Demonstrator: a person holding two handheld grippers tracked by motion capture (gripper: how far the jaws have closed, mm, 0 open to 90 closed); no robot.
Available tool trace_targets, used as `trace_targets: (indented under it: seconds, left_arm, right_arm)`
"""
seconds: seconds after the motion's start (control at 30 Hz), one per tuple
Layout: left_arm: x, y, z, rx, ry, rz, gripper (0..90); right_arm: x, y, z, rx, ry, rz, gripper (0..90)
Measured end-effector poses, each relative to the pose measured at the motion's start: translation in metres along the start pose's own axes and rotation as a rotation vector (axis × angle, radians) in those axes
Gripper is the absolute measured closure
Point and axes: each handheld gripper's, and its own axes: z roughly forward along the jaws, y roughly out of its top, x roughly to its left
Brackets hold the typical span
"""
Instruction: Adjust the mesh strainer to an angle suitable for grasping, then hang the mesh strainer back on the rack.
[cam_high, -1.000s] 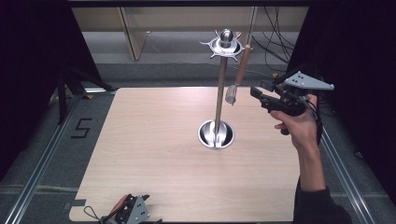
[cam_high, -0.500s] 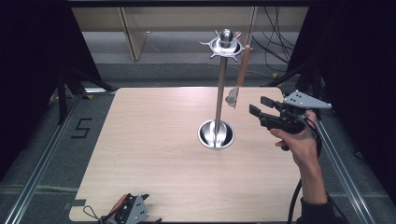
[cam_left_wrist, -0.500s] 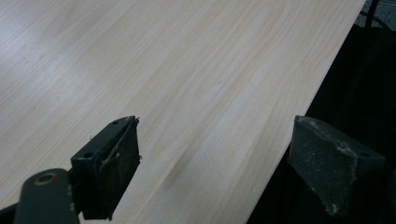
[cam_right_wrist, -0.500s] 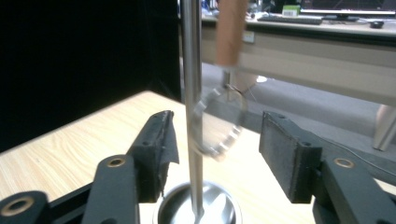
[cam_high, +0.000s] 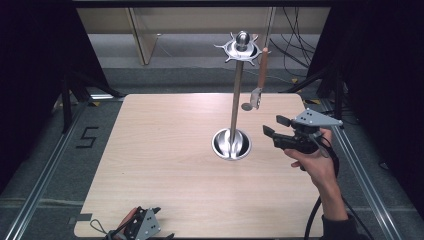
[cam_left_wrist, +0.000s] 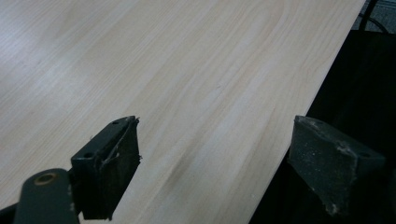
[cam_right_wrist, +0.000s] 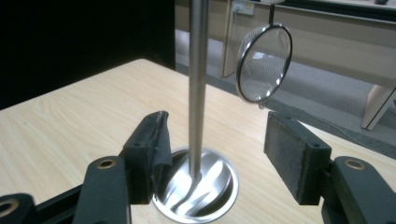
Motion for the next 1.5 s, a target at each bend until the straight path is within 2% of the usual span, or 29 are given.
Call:
trace_targets:
  seconds: [0.03,0.07,0.1,0.13,0.23,0.3,0.33,0.37,0.4,0.43,0.5,0.53,0.57,0.63,0.67,0.7,0.73,0.77,0.9,0.93,1.0,1.03,1.07,1.1,1.17,1.27,1.3,1.33,1.5]
  left_arm:
    - [0.0,0.0,0.0,-0.004,-0.01,-0.003,15.5]
    - [0.001,0.0,-0.001,0.013,-0.001,0.014,15.5]
    - [0.001,0.0,-0.001,0.013,-0.001,0.014,15.5]
    - [0.001,0.0,-0.002,0.011,0.005,0.014,15.5]
    - [-0.001,0.0,-0.001,-0.012,-0.008,-0.009,15.5]
    - [0.0,-0.001,-0.002,0.009,0.003,0.015,15.5]
    - [-0.001,-0.002,-0.001,-0.009,-0.004,-0.005,15.5]
    - [0.0,-0.002,-0.002,0.009,-0.004,0.01,15.5]
    - [0.0,-0.002,-0.002,0.009,-0.004,0.01,15.5]
    - [0.001,-0.002,-0.003,0.006,0.004,0.011,15.5]
    - [0.001,-0.002,-0.003,0.002,0.003,0.013,15.5]
    - [0.001,-0.001,-0.003,0.005,0.005,0.015,15.5]
    - [0.0,-0.002,-0.002,-0.004,0.009,0.007,15.5]
    - [-0.001,-0.001,-0.002,-0.012,-0.002,0.001,15.5]
    - [0.0,-0.001,-0.002,0.006,0.01,0.017,15.5]
    - [-0.001,-0.002,-0.003,-0.001,0.012,0.013,15.5]
    - [-0.001,-0.002,-0.003,-0.001,0.012,0.013,15.5]
    - [-0.001,-0.002,-0.004,0.006,0.002,0.019,15.5]
    - [0.0,-0.003,-0.004,0.01,0.006,0.025,15.5]
    - [-0.001,-0.002,-0.004,0.006,0.004,0.021,15.5]
    - [-0.002,-0.002,-0.004,0.002,0.005,0.021,15.6]
    - [-0.003,-0.002,-0.003,-0.016,-0.002,0.003,15.5]
    - [-0.003,-0.002,-0.004,-0.014,-0.005,0.002,15.5]
    - [-0.002,-0.003,-0.004,-0.016,-0.007,0.012,15.5]
    - [-0.002,-0.003,-0.003,-0.017,-0.004,0.016,15.6]
    - [-0.002,-0.003,-0.003,-0.016,-0.006,0.018,15.5]
    - [-0.003,-0.003,-0.002,-0.027,-0.012,-0.002,15.5]
    - [-0.002,-0.003,-0.003,-0.011,-0.005,0.016,15.5]
    - [-0.002,-0.003,-0.003,-0.009,-0.004,0.017,15.5]
  right_arm:
    - [0.001,-0.002,0.001,0.004,0.004,-0.001,40.0]
    - [0.003,-0.006,0.002,0.02,0.023,0.004,39.8]
    - [0.003,-0.006,0.002,0.02,0.023,0.004,39.8]
    - [0.004,-0.011,0.004,0.042,0.027,-0.004,39.6]
    - [0.008,-0.015,0.006,0.06,0.022,0.004,39.5]
    - [0.012,-0.022,0.01,0.079,0.029,0.012,39.3]
    - [0.011,-0.024,0.011,0.082,0.028,-0.002,39.2]
    - [0.013,-0.026,0.01,0.098,0.028,0.013,39.2]
    - [0.013,-0.026,0.01,0.098,0.028,0.013,39.2]
    - [0.011,-0.027,0.011,0.099,0.037,-0.016,39.2]
    - [0.015,-0.031,0.009,0.109,0.044,0.003,39.0]
    - [0.014,-0.032,0.01,0.097,0.045,-0.007,38.9]
    - [0.017,-0.033,0.01,0.099,0.047,0.023,38.9]
    - [0.015,-0.034,0.01,0.105,0.052,0.004,38.8]
    - [0.016,-0.037,0.011,0.111,0.061,0.021,38.8]
    - [0.015,-0.038,0.013,0.102,0.062,0.003,38.7]
    - [0.017,-0.039,0.013,0.109,0.059,0.035,38.6]
    - [0.016,-0.041,0.014,0.107,0.07,0.015,38.5]
    - [0.021,-0.047,0.015,0.129,0.085,0.032,38.2]
    - [0.023,-0.048,0.015,0.125,0.086,0.037,38.2]
    - [0.022,-0.049,0.015,0.113,0.08,0.017,38.1]
    - [0.024,-0.051,0.015,0.123,0.09,0.043,38.0]
    - [0.024,-0.054,0.016,0.101,0.089,0.027,38.0]
    - [0.027,-0.055,0.015,0.12,0.097,0.052,38.0]
    - [0.027,-0.058,0.016,0.122,0.104,0.044,38.0]
    - [0.031,-0.064,0.018,0.132,0.112,0.064,37.8]
    - [0.033,-0.068,0.019,0.149,0.128,0.068,37.4]
    - [0.033,-0.07,0.02,0.15,0.129,0.043,37.2]
    - [0.038,-0.076,0.021,0.166,0.148,0.055,36.5]
